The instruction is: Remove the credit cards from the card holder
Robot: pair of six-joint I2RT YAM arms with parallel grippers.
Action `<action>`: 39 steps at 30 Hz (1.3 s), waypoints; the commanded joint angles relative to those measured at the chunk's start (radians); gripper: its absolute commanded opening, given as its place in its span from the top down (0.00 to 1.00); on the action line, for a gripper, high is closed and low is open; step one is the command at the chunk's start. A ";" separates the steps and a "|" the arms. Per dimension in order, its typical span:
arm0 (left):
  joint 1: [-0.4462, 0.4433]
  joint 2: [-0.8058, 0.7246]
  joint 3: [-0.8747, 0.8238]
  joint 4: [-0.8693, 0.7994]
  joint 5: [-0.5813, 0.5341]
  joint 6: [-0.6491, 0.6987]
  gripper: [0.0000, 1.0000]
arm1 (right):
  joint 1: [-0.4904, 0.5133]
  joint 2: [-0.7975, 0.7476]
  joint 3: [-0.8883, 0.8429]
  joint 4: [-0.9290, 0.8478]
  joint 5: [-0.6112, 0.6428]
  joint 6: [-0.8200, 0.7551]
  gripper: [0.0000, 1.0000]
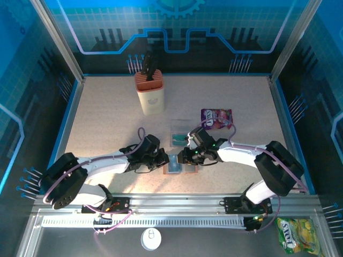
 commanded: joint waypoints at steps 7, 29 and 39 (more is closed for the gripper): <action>0.008 0.038 -0.013 0.024 0.035 -0.003 0.98 | 0.020 0.058 0.049 0.029 -0.039 0.009 0.71; 0.007 0.091 -0.005 -0.035 0.007 0.025 1.00 | 0.020 0.112 0.061 0.056 -0.069 0.016 0.75; 0.006 0.086 -0.012 -0.037 0.002 0.024 1.00 | 0.020 0.131 0.056 0.058 -0.071 0.015 0.76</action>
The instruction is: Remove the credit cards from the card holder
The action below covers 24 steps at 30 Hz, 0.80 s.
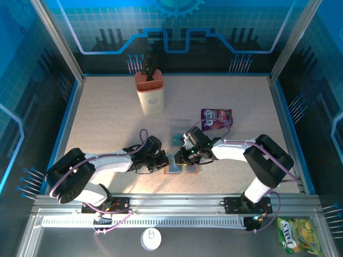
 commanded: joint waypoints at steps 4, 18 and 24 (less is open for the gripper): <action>0.006 0.015 -0.011 -0.050 -0.015 0.021 1.00 | 0.006 0.014 0.035 -0.073 0.024 -0.027 0.75; 0.007 0.010 -0.011 -0.054 -0.017 0.022 1.00 | -0.015 -0.043 0.033 -0.197 0.091 -0.093 0.75; 0.007 -0.021 0.004 -0.083 -0.018 0.026 1.00 | -0.018 -0.052 0.032 -0.200 0.089 -0.094 0.75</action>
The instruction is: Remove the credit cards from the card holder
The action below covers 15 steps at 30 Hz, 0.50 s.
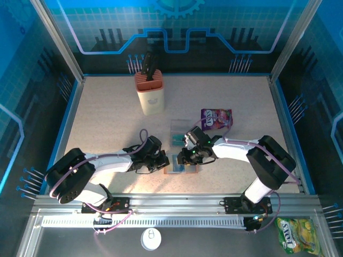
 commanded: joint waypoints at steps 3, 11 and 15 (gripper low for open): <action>0.007 -0.044 0.018 -0.095 -0.019 0.027 1.00 | -0.009 -0.025 -0.002 -0.042 0.014 -0.017 0.75; -0.002 -0.048 0.055 -0.070 0.014 0.009 1.00 | -0.011 -0.049 -0.019 -0.006 -0.006 -0.009 0.74; -0.019 -0.015 0.085 -0.066 0.020 0.015 1.00 | -0.017 -0.077 -0.030 0.001 -0.005 -0.004 0.74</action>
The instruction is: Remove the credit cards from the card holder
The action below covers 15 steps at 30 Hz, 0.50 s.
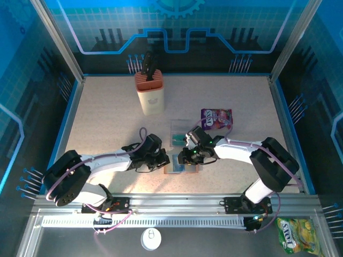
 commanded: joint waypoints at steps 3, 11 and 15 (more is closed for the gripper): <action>-0.023 0.051 0.061 0.006 0.021 0.019 1.00 | -0.026 -0.054 -0.029 0.003 -0.005 0.000 0.74; -0.034 0.113 0.088 0.029 0.038 0.012 1.00 | -0.043 -0.074 -0.051 -0.002 -0.003 0.000 0.74; -0.037 0.123 0.094 0.001 0.023 0.026 1.00 | -0.047 -0.071 -0.053 -0.004 -0.004 0.000 0.74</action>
